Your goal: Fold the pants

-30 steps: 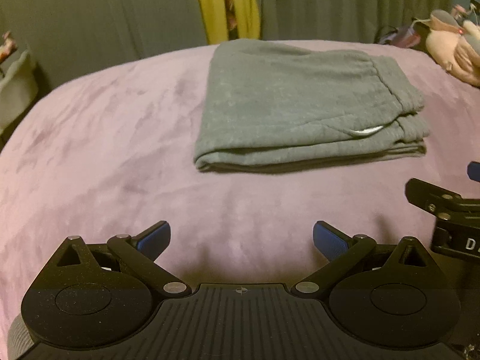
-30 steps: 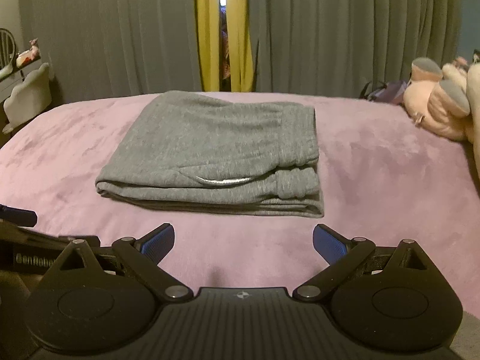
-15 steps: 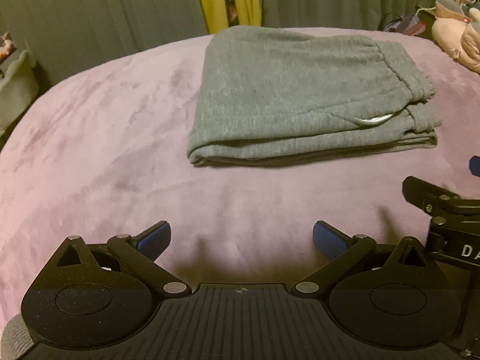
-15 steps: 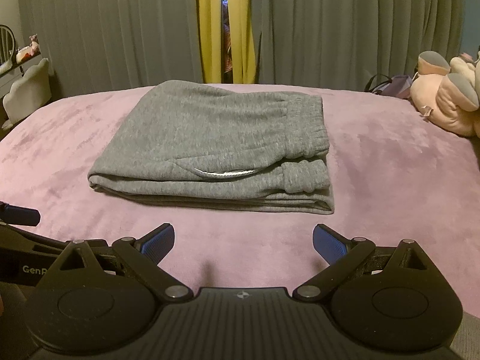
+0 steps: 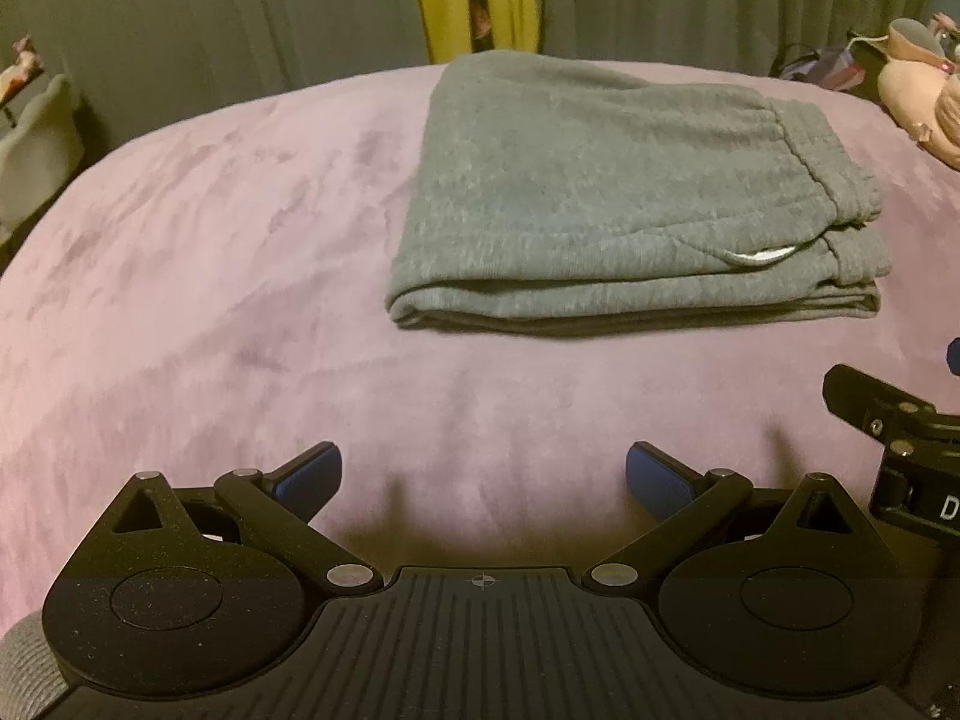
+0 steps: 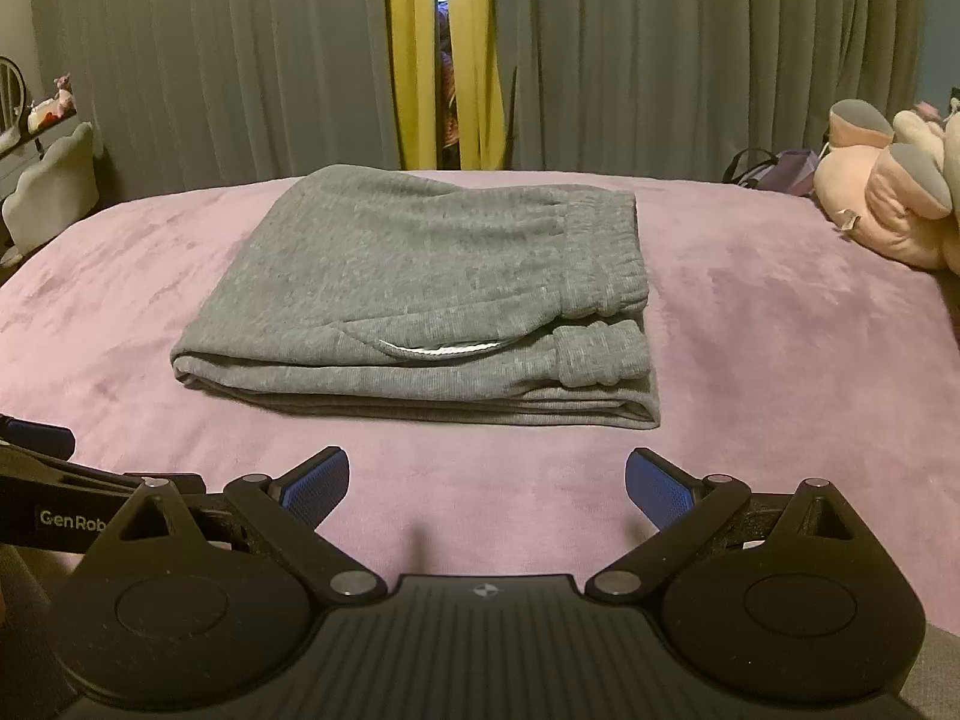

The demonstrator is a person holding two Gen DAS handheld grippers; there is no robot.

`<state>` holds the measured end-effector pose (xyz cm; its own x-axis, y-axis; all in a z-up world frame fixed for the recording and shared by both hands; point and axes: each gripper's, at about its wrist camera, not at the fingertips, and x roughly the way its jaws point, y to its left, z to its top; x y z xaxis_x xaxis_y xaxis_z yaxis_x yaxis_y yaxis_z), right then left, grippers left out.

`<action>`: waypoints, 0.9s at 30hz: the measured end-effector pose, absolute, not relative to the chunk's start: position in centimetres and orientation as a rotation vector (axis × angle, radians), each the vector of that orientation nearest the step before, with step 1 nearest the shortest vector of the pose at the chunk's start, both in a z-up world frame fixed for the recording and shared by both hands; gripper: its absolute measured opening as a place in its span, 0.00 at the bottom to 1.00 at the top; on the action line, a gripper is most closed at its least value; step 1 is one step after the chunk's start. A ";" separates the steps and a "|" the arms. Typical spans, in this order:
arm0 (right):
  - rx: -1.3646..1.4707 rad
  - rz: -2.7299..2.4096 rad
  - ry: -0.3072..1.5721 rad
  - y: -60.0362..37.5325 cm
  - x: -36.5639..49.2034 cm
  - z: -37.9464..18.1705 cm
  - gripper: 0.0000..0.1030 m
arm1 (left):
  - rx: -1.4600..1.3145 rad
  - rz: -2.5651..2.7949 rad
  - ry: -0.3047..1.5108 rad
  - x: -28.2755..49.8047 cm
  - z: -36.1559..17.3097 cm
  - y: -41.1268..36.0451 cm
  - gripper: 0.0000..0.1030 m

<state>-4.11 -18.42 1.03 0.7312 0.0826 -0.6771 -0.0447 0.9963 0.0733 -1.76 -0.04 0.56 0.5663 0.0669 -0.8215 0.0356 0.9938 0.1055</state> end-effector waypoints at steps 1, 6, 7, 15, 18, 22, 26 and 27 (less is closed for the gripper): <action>0.054 0.067 0.746 -18.4 -4.1 1.1 0.96 | 0.114 0.018 0.972 -1.7 0.5 0.0 1.00; 0.053 0.065 0.752 -18.5 -3.9 0.9 0.96 | 0.105 0.020 0.969 -1.7 0.5 0.2 1.00; 0.054 0.065 0.753 -18.5 -3.9 0.9 0.96 | 0.102 0.022 0.971 -1.6 0.5 0.2 1.00; 0.053 0.068 0.751 -18.4 -3.9 0.9 0.96 | 0.098 0.026 0.977 -1.6 0.5 0.2 1.00; 0.056 0.068 0.752 -18.4 -4.0 0.9 0.96 | 0.096 0.026 0.976 -1.6 0.5 0.2 1.00; 0.064 0.070 0.752 -18.4 -4.0 1.0 0.96 | 0.094 0.027 0.975 -1.6 0.5 0.2 1.00; 0.064 0.073 0.752 -18.5 -4.0 1.0 0.96 | 0.093 0.027 0.974 -1.6 0.4 0.2 1.00; 0.064 0.073 0.752 -18.5 -4.0 1.0 0.96 | 0.093 0.027 0.974 -1.6 0.4 0.2 1.00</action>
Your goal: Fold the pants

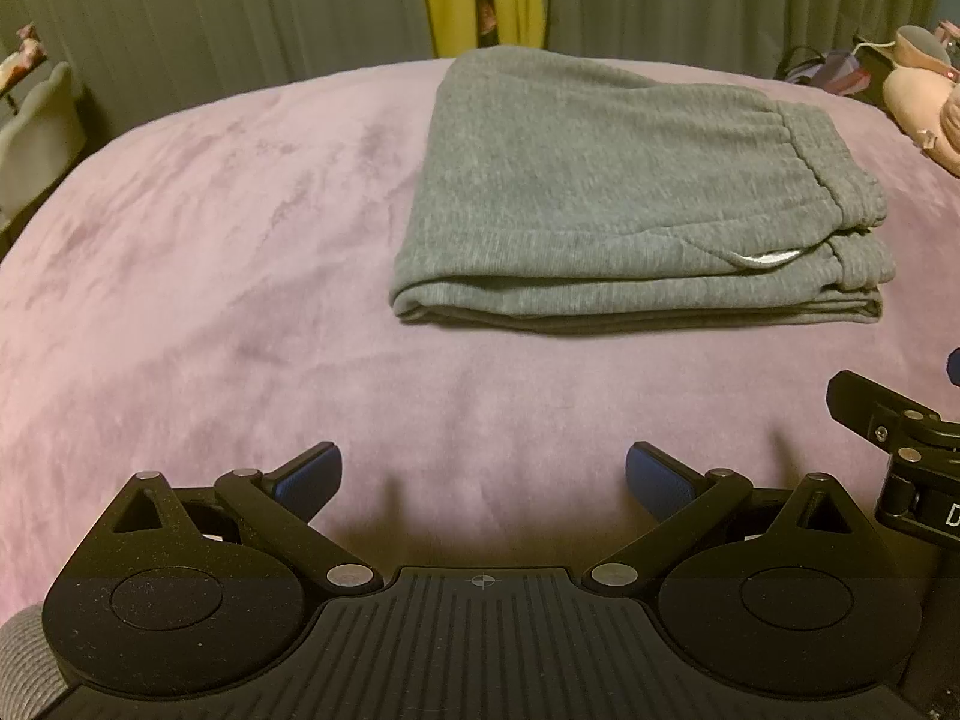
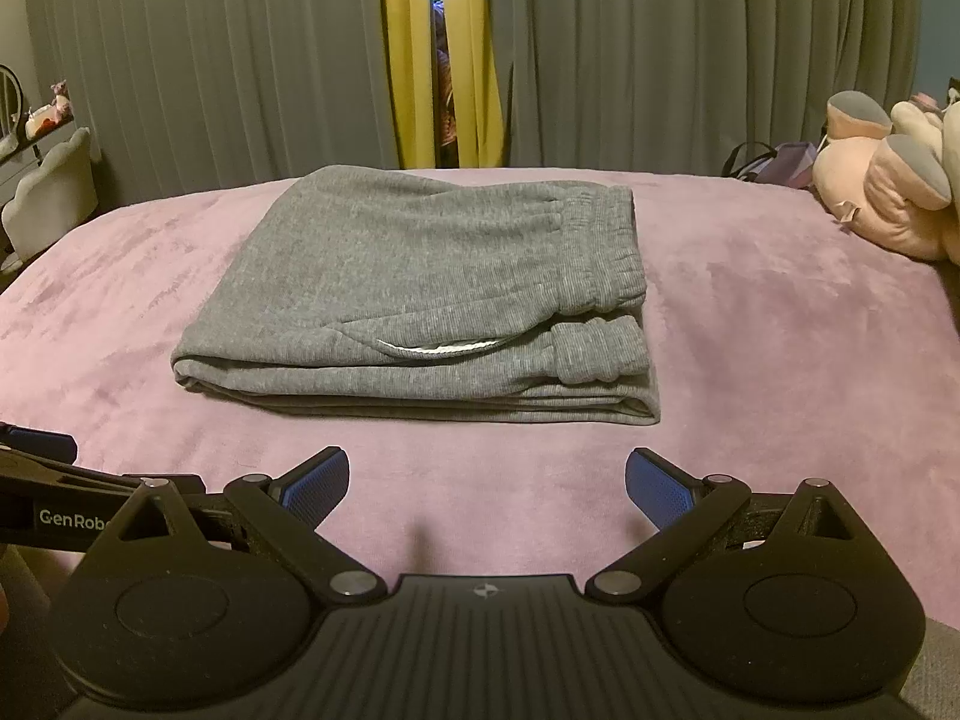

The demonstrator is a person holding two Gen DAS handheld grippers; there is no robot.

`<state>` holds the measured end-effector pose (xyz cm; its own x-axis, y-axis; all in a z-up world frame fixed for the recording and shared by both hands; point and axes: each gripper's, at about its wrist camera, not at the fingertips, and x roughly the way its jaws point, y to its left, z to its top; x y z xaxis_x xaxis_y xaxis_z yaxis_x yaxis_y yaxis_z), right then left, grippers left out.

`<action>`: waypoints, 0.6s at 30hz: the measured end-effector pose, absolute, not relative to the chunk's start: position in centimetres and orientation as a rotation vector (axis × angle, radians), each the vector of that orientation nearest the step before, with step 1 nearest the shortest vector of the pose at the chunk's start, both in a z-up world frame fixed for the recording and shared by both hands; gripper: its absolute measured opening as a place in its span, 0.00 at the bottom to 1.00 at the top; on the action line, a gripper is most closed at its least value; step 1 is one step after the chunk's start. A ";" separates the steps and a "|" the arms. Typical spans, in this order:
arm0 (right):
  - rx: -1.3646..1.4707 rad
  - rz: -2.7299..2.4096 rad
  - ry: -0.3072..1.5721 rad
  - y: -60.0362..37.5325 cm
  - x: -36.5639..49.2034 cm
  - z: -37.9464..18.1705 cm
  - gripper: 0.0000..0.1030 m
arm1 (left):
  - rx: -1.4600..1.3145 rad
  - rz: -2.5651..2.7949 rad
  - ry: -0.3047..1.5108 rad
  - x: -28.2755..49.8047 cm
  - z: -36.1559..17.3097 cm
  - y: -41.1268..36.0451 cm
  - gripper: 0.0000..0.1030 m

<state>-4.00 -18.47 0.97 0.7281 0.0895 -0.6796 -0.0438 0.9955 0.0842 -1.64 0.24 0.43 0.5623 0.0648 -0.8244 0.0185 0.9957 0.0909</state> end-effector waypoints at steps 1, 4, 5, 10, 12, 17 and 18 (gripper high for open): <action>0.063 0.074 0.751 -18.5 -4.0 1.0 0.96 | 0.092 0.027 0.974 -1.6 0.4 0.3 1.00; 0.063 0.074 0.750 -18.5 -4.0 1.0 0.96 | 0.091 0.027 0.974 -1.6 0.4 0.2 1.00; 0.063 0.074 0.751 -18.5 -4.0 0.9 0.96 | 0.091 0.026 0.975 -1.6 0.4 0.3 1.00; 0.067 0.074 0.751 -18.5 -4.0 0.9 0.96 | 0.088 0.023 0.975 -1.6 0.4 0.4 1.00; 0.066 0.075 0.752 -18.5 -4.0 0.9 0.96 | 0.088 0.025 0.975 -1.6 0.4 0.4 1.00; 0.066 0.076 0.752 -18.5 -4.0 0.9 0.96 | 0.087 0.024 0.976 -1.6 0.4 0.4 1.00; 0.067 0.077 0.754 -18.5 -4.0 0.9 0.96 | 0.086 0.024 0.976 -1.6 0.4 0.4 1.00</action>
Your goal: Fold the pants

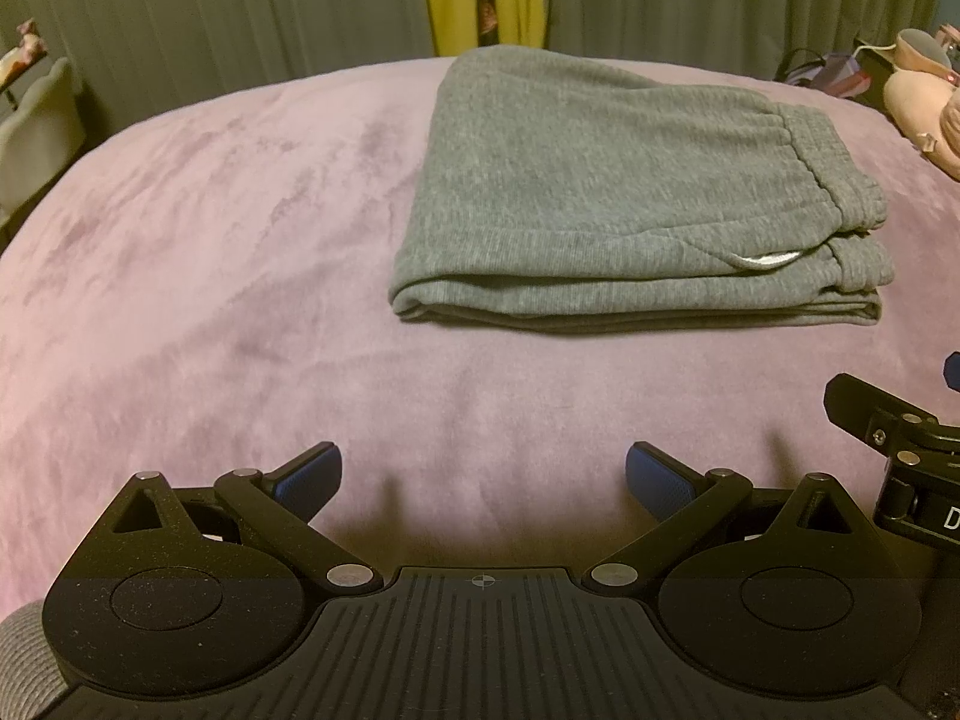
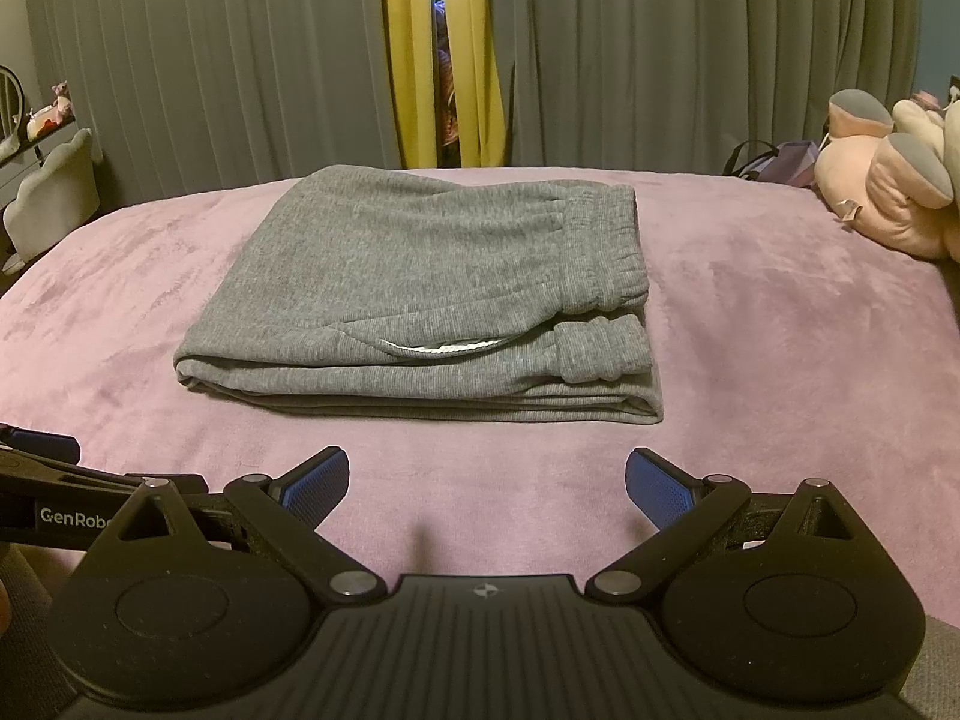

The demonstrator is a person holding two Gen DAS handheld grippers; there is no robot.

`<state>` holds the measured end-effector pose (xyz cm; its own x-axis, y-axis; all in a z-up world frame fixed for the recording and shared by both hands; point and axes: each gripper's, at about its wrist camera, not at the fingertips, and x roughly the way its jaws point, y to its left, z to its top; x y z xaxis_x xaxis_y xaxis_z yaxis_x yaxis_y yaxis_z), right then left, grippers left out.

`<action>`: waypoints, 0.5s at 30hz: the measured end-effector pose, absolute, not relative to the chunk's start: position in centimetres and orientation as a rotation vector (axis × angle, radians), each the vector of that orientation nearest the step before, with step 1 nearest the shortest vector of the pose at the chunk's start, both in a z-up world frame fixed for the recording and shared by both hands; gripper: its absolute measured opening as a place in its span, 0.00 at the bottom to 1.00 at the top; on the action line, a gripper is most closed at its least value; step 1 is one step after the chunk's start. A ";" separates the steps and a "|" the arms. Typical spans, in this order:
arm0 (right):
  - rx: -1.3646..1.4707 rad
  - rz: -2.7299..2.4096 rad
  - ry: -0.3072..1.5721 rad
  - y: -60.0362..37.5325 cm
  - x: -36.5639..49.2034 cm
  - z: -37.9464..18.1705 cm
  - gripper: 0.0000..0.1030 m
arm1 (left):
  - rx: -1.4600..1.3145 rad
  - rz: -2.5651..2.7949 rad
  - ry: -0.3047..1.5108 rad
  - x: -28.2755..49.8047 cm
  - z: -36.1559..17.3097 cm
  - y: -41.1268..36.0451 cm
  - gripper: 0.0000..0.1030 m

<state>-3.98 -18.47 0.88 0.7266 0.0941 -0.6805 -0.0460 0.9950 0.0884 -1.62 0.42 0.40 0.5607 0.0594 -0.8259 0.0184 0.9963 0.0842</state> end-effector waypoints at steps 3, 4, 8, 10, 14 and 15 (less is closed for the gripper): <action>0.066 0.078 0.756 -18.4 -3.9 0.8 0.96 | 0.085 0.025 0.976 -1.6 0.4 0.4 1.00; 0.067 0.079 0.755 -18.4 -3.9 0.8 0.96 | 0.083 0.025 0.977 -1.6 0.4 0.4 1.00; 0.068 0.080 0.757 -18.4 -3.9 0.8 0.96 | 0.076 0.021 0.982 -1.6 0.4 0.6 1.00; 0.069 0.081 0.759 -18.4 -3.9 0.8 0.96 | 0.075 0.019 0.983 -1.6 0.4 0.5 1.00; 0.071 0.081 0.760 -18.4 -3.9 0.7 0.96 | 0.069 0.017 0.986 -1.5 0.3 0.7 1.00; 0.072 0.081 0.760 -18.4 -3.9 0.7 0.96 | 0.068 0.016 0.987 -1.5 0.3 0.7 1.00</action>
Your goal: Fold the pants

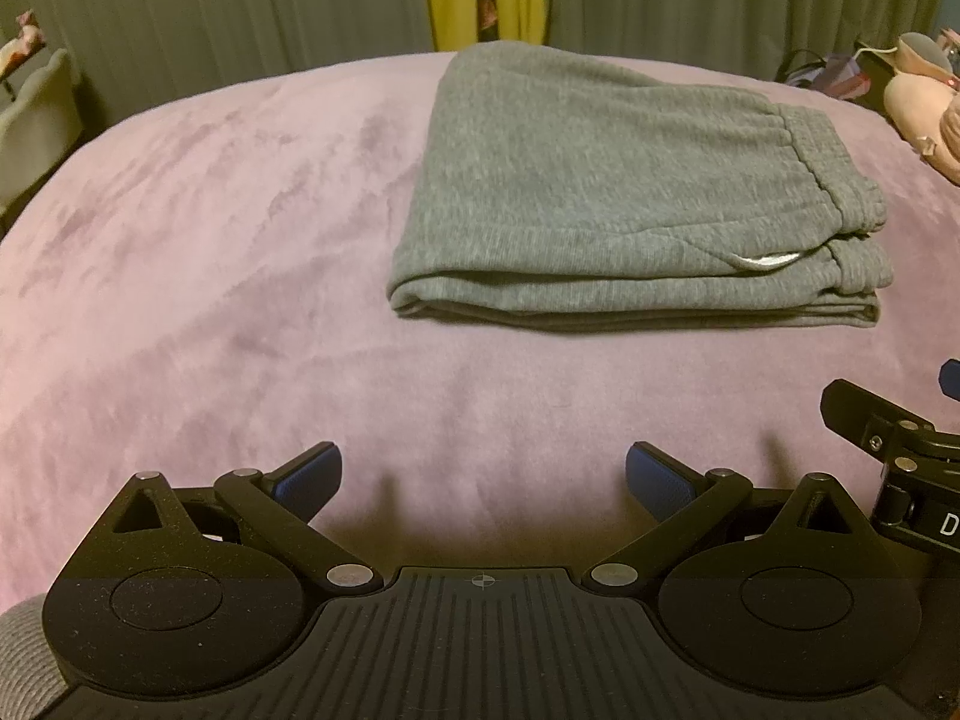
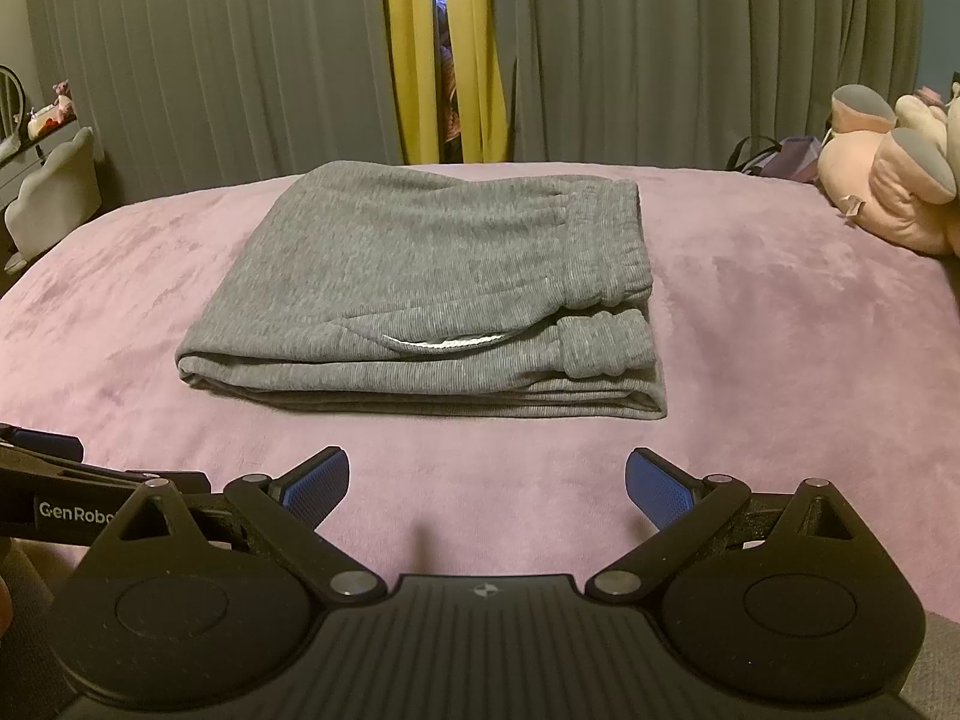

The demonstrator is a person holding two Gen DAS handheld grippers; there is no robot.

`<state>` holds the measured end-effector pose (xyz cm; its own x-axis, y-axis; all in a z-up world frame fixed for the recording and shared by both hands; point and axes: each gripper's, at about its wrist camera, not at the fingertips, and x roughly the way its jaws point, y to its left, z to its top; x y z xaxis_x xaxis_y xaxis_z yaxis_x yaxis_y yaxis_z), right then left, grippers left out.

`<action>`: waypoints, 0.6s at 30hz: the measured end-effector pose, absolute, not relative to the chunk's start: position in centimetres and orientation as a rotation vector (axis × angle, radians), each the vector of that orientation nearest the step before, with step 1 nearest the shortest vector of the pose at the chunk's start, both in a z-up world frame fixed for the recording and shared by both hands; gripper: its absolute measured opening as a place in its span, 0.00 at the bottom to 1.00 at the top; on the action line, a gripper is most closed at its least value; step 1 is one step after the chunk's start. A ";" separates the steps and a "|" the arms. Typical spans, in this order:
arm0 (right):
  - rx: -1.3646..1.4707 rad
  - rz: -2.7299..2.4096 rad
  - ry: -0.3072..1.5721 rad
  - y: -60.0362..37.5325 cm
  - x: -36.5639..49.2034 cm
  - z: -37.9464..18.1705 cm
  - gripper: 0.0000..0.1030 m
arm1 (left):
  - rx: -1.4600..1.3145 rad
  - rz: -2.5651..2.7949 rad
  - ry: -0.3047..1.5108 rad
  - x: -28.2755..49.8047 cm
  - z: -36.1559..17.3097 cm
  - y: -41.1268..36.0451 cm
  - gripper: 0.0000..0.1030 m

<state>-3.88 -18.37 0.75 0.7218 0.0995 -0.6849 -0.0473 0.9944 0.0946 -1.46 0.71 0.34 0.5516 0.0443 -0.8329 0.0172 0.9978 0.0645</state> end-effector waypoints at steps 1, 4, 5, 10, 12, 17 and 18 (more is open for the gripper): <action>0.074 0.082 0.760 -18.4 -3.9 0.7 0.96 | 0.066 0.015 0.986 -1.5 0.3 0.7 1.00; 0.075 0.082 0.764 -18.5 -3.9 0.7 0.96 | 0.064 0.013 0.987 -1.5 0.3 0.8 1.00; 0.075 0.082 0.764 -18.5 -3.8 0.6 0.96 | 0.063 0.013 0.987 -1.5 0.3 0.8 1.00; 0.073 0.082 0.764 -18.5 -3.8 0.6 0.96 | 0.060 0.010 0.990 -1.4 0.3 0.7 1.00; 0.075 0.083 0.767 -18.5 -3.8 0.5 0.96 | 0.059 0.009 0.991 -1.4 0.3 0.8 1.00; 0.076 0.083 0.767 -18.5 -3.8 0.5 0.96 | 0.058 0.008 0.990 -1.4 0.3 0.8 1.00; 0.075 0.083 0.767 -18.5 -3.8 0.5 0.96 | 0.058 0.009 0.990 -1.4 0.3 0.8 1.00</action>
